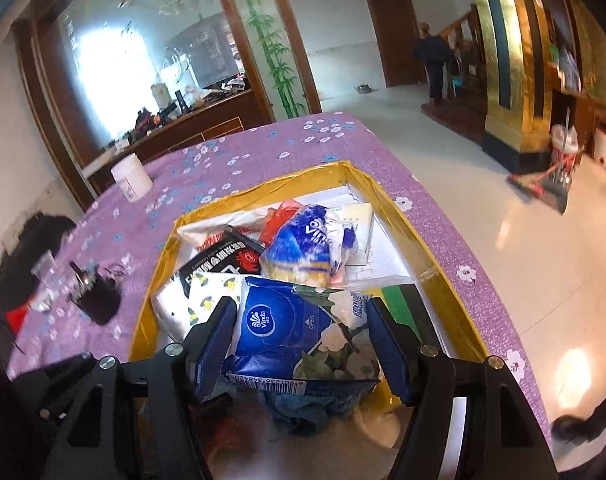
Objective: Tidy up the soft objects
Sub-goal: 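Lower both items into the tray and open both grippers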
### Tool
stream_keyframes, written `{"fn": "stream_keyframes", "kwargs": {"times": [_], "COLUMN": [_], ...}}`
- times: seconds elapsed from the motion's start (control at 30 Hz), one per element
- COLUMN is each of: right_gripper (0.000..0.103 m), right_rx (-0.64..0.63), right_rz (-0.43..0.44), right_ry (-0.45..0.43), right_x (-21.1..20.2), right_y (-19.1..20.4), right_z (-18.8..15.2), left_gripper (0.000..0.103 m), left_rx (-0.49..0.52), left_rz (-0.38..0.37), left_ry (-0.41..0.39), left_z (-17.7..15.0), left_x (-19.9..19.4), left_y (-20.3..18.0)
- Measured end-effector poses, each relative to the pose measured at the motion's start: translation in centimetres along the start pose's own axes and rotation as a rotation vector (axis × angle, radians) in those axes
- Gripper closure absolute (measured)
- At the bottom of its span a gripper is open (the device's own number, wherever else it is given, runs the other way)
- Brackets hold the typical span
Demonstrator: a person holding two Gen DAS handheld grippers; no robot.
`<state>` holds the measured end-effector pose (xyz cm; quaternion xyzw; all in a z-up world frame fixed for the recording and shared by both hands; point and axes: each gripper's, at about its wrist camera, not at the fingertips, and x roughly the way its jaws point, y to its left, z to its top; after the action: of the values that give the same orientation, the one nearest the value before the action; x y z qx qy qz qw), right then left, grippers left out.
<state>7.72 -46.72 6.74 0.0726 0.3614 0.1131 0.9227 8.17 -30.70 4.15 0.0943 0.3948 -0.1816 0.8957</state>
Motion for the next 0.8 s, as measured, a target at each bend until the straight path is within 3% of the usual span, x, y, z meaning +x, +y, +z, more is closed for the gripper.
{"fn": "stream_keyframes", "kwargs": {"times": [0.37,0.8], "right_gripper": [0.032,0.032], "right_rx": [-0.023,-0.023], "right_rz": [-0.024,-0.033], "right_ry": [-0.037,-0.058], "right_x": [-0.5,-0.8], "right_y": [0.3,0.1], "right_z": [-0.7,-1.0], "left_gripper": [0.062,0.04], "left_rx": [0.039,0.111], "left_rz": [0.061,0.16], "left_ry": [-0.035,-0.086], "left_z": [-0.8,-1.3], "left_x": [-0.4,-0.5], "left_y": [-1.1,-2.1]}}
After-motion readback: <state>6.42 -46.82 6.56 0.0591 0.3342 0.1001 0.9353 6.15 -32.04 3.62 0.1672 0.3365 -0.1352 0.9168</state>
